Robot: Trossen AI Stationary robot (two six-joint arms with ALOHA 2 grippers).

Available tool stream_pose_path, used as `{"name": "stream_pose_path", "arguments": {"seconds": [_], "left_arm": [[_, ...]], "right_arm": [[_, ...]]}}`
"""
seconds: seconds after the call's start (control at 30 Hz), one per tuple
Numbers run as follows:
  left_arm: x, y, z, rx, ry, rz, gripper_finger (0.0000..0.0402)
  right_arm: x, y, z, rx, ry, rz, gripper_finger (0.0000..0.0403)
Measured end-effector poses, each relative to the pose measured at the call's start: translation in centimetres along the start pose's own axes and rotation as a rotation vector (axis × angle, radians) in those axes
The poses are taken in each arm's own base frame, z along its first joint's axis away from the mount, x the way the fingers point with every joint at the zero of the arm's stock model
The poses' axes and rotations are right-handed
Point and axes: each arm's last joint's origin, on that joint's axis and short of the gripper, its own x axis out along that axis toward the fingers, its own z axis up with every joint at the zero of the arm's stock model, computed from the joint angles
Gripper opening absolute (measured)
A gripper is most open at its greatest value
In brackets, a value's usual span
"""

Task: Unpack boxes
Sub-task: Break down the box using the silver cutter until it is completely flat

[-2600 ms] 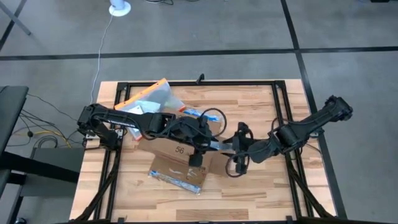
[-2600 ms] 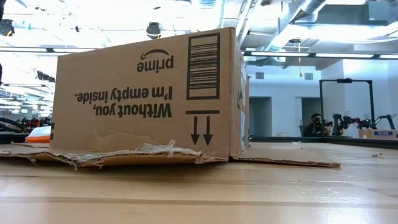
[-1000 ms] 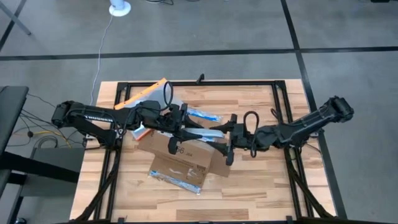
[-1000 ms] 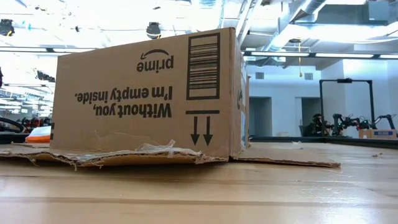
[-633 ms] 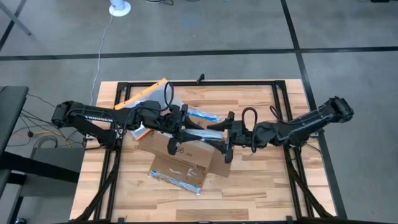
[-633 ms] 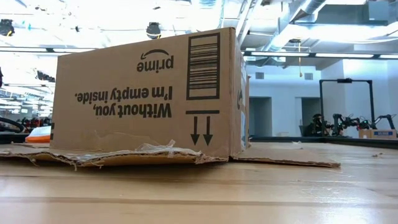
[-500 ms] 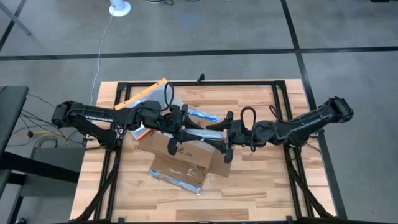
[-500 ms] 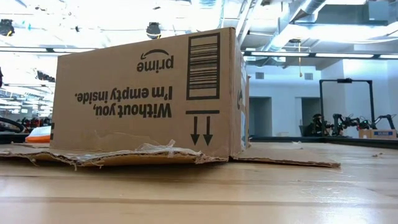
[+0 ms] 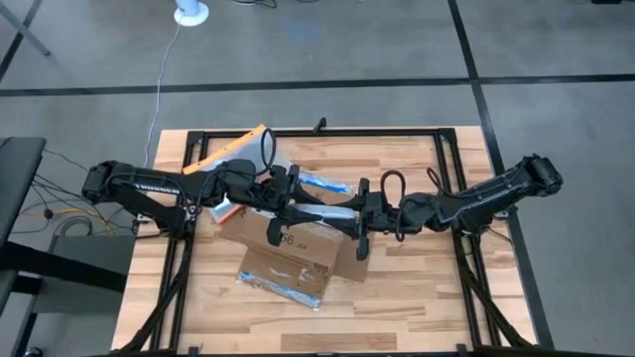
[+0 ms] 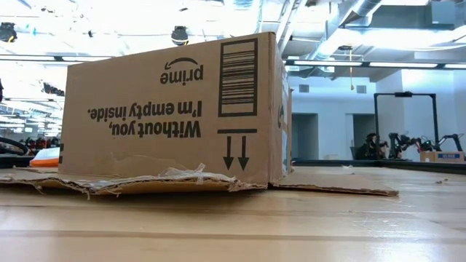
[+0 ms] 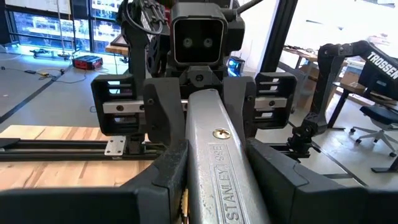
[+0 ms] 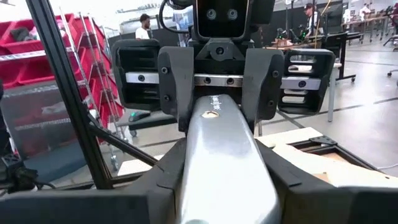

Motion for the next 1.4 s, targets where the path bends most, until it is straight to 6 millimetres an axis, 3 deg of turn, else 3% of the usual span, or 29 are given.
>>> {"name": "stream_pose_path", "arguments": {"seconds": [0.43, 0.63, 0.77, 0.93, 1.13, 1.27, 1.4], "left_arm": [[0.0, 0.0, -0.3, -0.007, 0.034, -0.001, 0.0122], [-0.5, 0.0, -0.9, -0.041, 0.108, 0.013, 0.0216], [-1.1, 0.0, -0.8, -0.059, 0.143, 0.049, 0.0232], [-2.5, -0.4, -1.1, -0.079, 0.229, 0.098, 0.0235], [-3.2, -1.6, -2.1, -0.100, 0.341, 0.177, 0.0236], [-2.7, -1.9, -2.7, -0.119, 0.370, 0.189, 0.0237], [-2.0, -1.7, -3.3, -0.147, 0.385, 0.199, 0.0237]], "right_arm": [[0.0, 0.0, -0.1, -0.013, 0.007, -0.002, 0.0103], [-1.4, -0.5, 1.0, -0.056, 0.036, -0.044, 0.0103], [-2.7, -0.8, 1.6, -0.094, 0.083, -0.082, 0.0103], [-5.6, -0.7, 2.2, -0.108, 0.190, -0.106, 0.0103], [-10.6, 0.1, 0.9, -0.087, 0.384, -0.248, 0.0103], [-13.4, 1.4, -0.8, -0.066, 0.424, -0.317, 0.0103], [-15.4, 2.2, -3.9, -0.019, 0.382, -0.354, 0.0103]]}}
